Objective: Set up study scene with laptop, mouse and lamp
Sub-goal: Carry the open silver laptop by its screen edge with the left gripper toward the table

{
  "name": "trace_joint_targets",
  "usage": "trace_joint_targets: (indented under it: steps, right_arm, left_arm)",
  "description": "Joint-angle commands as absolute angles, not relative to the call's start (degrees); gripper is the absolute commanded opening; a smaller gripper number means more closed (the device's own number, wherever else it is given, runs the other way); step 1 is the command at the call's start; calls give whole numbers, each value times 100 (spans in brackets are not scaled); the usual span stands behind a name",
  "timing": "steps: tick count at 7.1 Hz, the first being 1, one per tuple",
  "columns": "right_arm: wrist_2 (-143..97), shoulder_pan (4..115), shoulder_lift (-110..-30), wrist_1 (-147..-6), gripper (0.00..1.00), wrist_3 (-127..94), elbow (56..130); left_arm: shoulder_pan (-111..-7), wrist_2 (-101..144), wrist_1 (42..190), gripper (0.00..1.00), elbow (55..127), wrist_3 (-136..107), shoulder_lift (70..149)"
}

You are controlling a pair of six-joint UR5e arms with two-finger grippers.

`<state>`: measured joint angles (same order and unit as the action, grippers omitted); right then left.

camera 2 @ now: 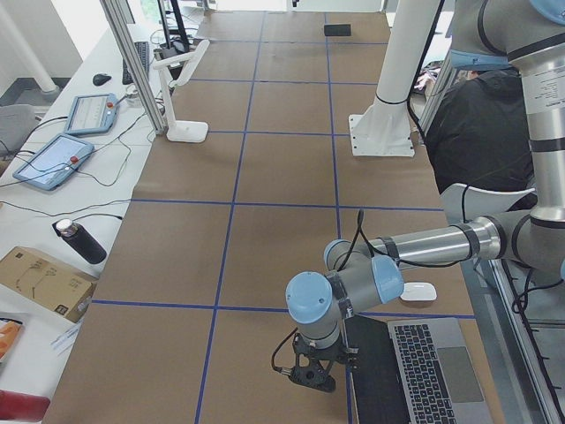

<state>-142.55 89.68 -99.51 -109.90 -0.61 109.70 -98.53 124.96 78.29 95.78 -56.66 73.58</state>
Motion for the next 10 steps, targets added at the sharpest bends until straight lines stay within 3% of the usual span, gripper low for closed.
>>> trace_joint_targets:
  steps: [1, 9, 10]
  right_arm:
    - [-14256, 8982, -9993, -10986, 100, -53, 11004]
    - [-14273, 9009, -10055, -10986, 100, -26, 11083]
    - [-14273, 9009, -10063, -10986, 100, -26, 11109]
  left_arm:
    - [-9844, 12639, 7848, 100, 9309, -5660, 7357]
    - [-9844, 12850, 7893, 99, 8692, -5599, 7313]
    - [-9844, 12850, 7884, 78, 8666, -5599, 7304]
